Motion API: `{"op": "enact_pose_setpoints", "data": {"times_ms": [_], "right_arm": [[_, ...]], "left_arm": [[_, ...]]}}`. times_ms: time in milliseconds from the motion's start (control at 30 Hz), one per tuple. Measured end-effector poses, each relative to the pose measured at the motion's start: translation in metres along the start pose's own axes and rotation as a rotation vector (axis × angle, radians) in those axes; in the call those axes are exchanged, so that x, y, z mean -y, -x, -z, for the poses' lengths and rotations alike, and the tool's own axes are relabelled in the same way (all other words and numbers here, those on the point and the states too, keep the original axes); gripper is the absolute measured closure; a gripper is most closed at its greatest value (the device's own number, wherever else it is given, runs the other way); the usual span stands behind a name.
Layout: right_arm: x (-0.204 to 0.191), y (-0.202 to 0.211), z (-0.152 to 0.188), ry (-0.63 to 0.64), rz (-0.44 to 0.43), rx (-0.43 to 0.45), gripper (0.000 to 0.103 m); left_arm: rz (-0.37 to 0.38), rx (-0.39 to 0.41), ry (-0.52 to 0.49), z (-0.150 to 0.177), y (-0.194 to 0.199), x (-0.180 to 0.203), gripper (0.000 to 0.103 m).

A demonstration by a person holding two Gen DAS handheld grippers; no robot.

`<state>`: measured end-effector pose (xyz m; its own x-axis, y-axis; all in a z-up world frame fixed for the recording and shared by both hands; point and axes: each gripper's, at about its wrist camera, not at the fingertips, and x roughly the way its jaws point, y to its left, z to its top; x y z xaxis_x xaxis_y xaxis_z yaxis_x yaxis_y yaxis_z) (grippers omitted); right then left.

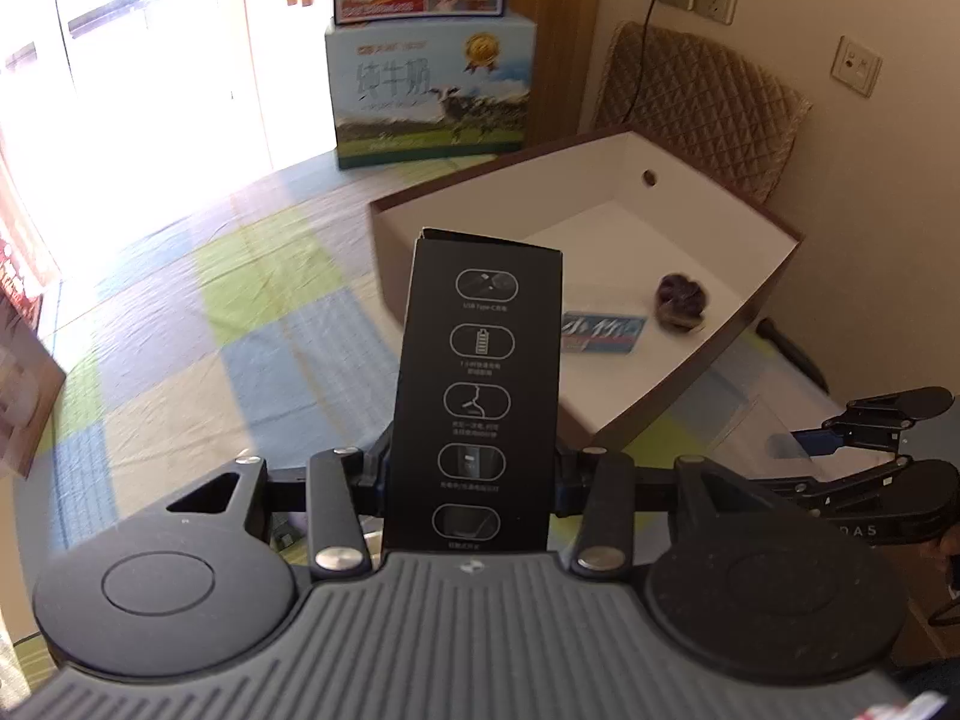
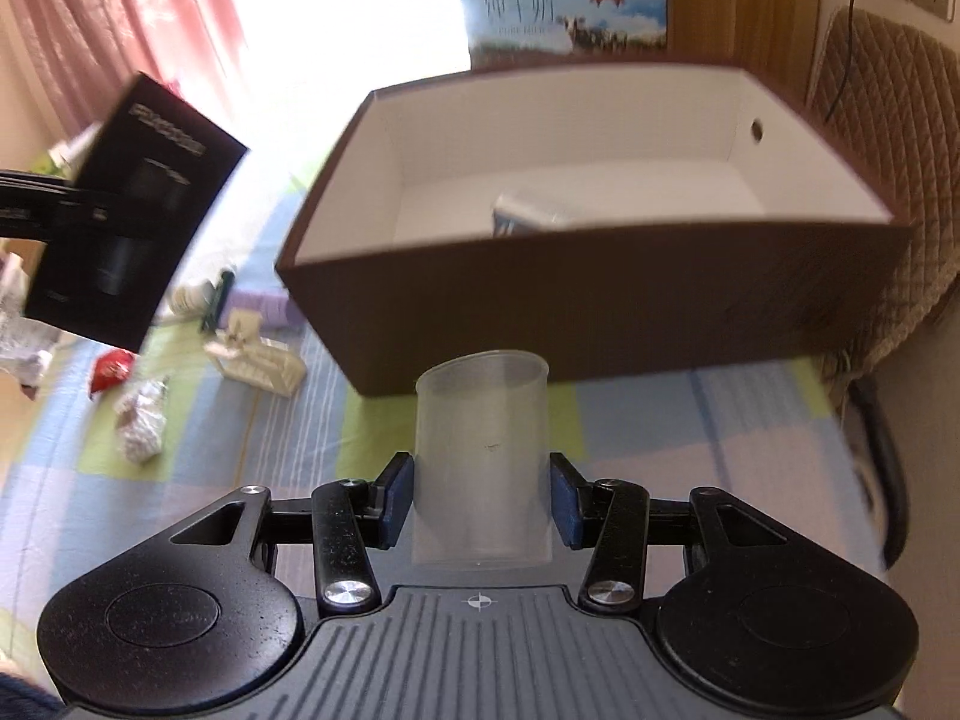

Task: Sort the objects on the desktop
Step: 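Carry the black box and the clear cup with both tools over the brown box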

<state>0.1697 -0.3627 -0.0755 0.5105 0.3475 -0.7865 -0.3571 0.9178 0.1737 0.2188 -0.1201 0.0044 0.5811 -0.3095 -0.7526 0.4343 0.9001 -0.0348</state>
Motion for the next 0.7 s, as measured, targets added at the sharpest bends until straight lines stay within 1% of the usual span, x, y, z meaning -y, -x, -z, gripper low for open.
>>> {"op": "enact_pose_setpoints", "data": {"times_ms": [167, 333, 533, 700], "right_arm": [[0.027, 0.032, -0.015, 0.002, -0.031, 0.069, 0.059], [0.057, 0.051, -0.038, 0.003, -0.051, 0.138, 0.059], [0.093, 0.048, -0.074, 0.034, -0.045, 0.18, 0.059], [0.114, 0.023, -0.109, 0.047, -0.061, 0.194, 0.059]], "left_arm": [[0.012, 0.036, 0.0, -0.028, -0.009, 0.037, 0.063], [-0.007, 0.053, 0.012, -0.055, -0.027, 0.06, 0.063], [-0.051, 0.047, 0.048, -0.082, -0.058, 0.071, 0.063], [-0.112, 0.001, 0.094, -0.101, -0.09, 0.069, 0.063]]}}
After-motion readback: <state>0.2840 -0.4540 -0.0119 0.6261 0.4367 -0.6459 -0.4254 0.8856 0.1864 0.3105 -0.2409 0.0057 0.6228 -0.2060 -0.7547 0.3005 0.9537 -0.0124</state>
